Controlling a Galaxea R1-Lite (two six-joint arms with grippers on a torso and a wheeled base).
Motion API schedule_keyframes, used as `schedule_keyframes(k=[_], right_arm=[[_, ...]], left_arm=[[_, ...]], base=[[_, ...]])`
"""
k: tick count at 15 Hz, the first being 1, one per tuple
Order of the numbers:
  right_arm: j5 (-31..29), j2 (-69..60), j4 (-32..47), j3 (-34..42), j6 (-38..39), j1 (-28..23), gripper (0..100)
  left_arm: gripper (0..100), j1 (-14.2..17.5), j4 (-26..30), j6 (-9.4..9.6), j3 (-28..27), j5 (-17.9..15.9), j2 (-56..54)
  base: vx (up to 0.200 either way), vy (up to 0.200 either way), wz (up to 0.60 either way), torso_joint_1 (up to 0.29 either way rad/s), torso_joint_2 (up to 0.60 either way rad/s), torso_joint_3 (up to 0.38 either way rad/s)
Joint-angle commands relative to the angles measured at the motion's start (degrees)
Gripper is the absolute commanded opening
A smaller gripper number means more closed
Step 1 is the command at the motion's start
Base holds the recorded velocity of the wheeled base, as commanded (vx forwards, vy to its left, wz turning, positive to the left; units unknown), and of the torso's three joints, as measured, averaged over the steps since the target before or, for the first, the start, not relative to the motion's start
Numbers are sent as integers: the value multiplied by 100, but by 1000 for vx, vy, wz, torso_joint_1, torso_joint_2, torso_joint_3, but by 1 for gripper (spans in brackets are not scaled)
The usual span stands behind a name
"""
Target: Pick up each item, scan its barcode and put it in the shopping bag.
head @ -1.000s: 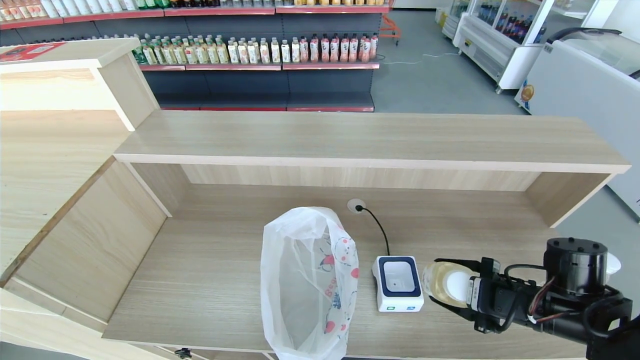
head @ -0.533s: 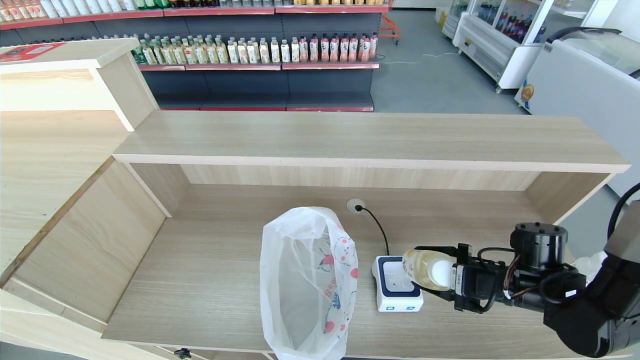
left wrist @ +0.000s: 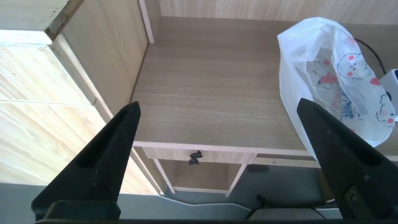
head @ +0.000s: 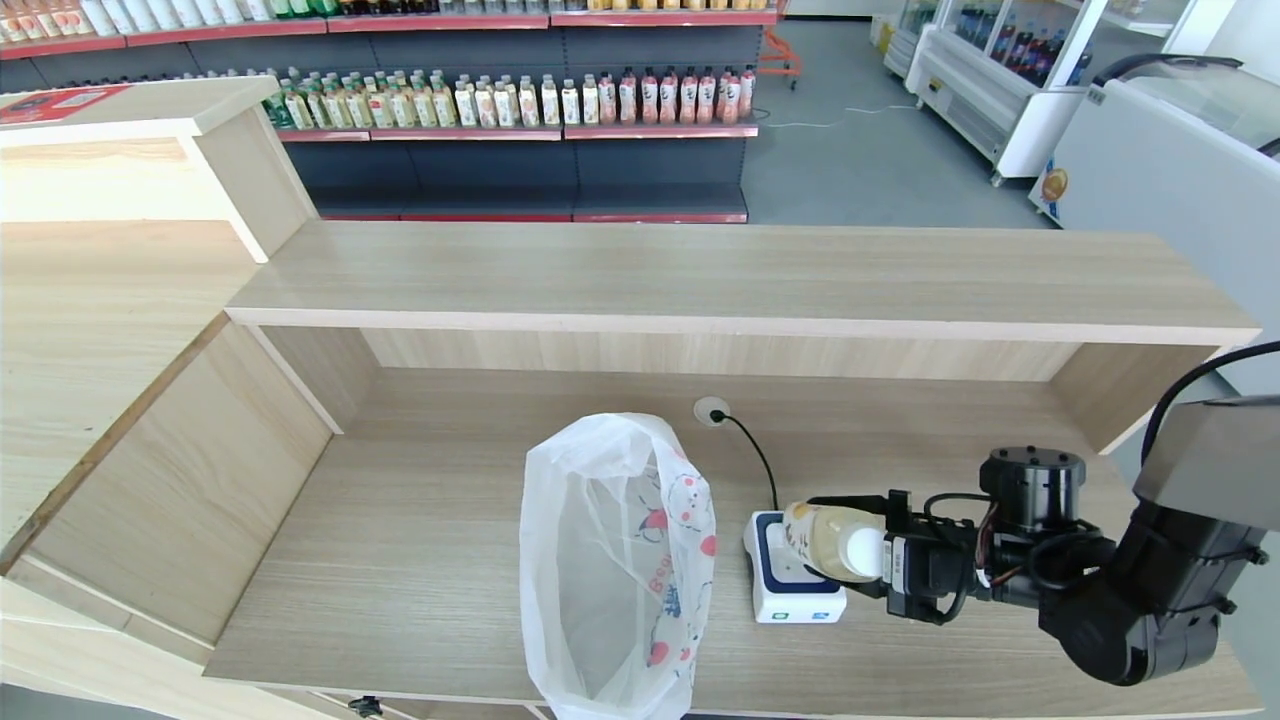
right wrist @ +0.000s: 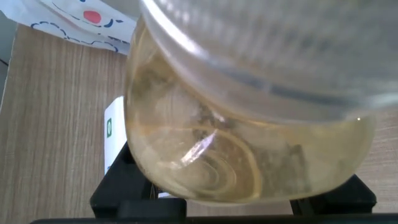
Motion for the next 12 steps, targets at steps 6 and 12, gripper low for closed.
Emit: schedule_keyframes(k=[6, 12], right_arm=[[57, 395, -2, -426, -94, 81, 0], [48, 386, -20, -435, -147, 64, 0]], left_arm=[[100, 2, -1, 0, 1, 0, -2], [100, 2, -1, 0, 1, 0, -2]], base=[[0, 0, 0, 0, 0, 0], [0, 0, 0, 0, 0, 0]])
